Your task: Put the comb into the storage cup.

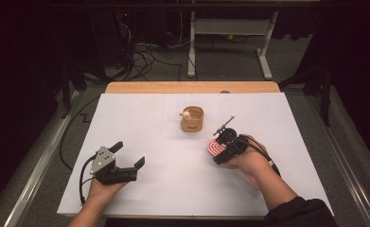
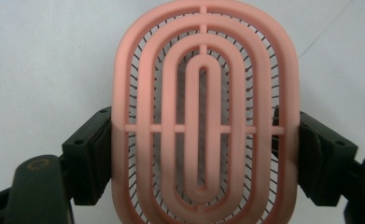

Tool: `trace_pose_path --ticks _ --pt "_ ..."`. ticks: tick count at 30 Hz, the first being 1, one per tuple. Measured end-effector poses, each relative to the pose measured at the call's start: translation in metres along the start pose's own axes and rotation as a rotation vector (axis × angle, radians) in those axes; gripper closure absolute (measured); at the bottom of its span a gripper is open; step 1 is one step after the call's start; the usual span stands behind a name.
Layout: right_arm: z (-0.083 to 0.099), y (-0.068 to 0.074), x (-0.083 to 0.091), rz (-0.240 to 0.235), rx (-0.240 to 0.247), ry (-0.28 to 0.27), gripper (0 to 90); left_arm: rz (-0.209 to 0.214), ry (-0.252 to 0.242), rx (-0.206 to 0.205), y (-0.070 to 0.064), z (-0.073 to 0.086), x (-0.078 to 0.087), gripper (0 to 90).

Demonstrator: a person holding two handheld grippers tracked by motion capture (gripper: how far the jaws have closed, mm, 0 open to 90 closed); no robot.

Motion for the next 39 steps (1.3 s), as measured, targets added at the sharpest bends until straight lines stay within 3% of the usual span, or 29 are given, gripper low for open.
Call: trace_pose_path --ticks 10,11,16,27,39 --pt "0.002 -0.001 0.021 0.034 -0.014 -0.118 20.5 0.004 -0.005 0.009 0.000 0.000 0.000 1.2" --pt "0.003 -0.001 0.023 0.038 -0.026 -0.157 20.5 0.005 -0.004 0.010 0.000 0.000 0.001 1.2" --pt "0.005 -0.001 0.027 0.058 -0.035 -0.222 20.5 0.006 -0.003 0.012 0.001 0.000 0.001 1.2" --pt "0.012 -0.002 0.045 0.121 -0.070 -0.427 20.5 0.009 -0.008 0.026 0.002 0.000 0.002 1.2" --pt "0.018 -0.001 0.053 0.176 -0.101 -0.585 20.4 0.010 -0.007 0.029 0.002 -0.001 0.002 1.6"
Point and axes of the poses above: each handheld gripper's, and its own axes: x roughly backward along the jaws, z roughly out of its underside, y roughly to its left, the point moved 4 cm from there along -x, roughly forward along the jaws, and after that the axes turned 9 degrees about x, right-handed, at the moved point
